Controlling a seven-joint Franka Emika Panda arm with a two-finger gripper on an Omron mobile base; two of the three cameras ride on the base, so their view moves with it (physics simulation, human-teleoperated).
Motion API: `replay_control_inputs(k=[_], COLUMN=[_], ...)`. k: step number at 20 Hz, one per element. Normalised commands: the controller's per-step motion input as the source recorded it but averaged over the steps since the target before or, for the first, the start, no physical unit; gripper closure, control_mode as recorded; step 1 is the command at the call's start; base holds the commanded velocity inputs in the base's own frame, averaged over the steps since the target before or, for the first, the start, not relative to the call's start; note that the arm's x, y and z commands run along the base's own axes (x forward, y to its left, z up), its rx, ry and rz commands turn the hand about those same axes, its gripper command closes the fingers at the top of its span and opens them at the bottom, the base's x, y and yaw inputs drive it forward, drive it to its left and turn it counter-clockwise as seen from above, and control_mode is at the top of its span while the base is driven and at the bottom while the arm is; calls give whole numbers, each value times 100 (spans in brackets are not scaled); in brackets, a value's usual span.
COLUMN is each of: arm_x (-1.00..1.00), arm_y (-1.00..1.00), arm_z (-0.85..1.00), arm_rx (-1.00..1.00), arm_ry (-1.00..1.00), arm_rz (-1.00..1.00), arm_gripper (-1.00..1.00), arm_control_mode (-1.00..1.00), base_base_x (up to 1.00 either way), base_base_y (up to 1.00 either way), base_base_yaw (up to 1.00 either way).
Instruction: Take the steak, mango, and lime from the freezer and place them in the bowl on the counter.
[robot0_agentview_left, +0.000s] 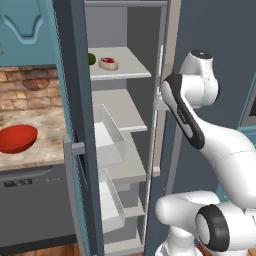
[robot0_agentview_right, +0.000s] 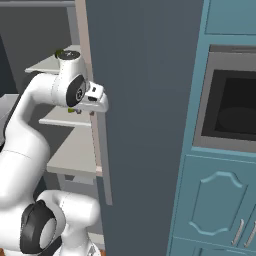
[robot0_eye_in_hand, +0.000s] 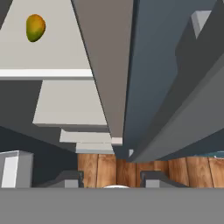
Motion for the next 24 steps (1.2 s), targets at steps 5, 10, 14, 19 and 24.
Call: replay_control_inputs(k=[5, 10, 14, 19, 24], arm_x=[-1, 0, -13, -49, -48], arm_y=[31, 83, 66, 70, 59], arm_z=[0, -1, -8, -18, 0], arm_rx=[0, 4, 20, 10, 0], arm_ry=[0, 0, 0, 3, -2], arm_rz=[3, 6, 8, 11, 13], arm_gripper=[-100, -100, -100, -100, -100], arm_control_mode=[-100, -100, -100, -100, -100], base_base_x=[0, 0, 0, 0, 0], base_base_y=[0, 0, 0, 0, 0], base_base_yaw=[0, 0, 0, 0, 0])
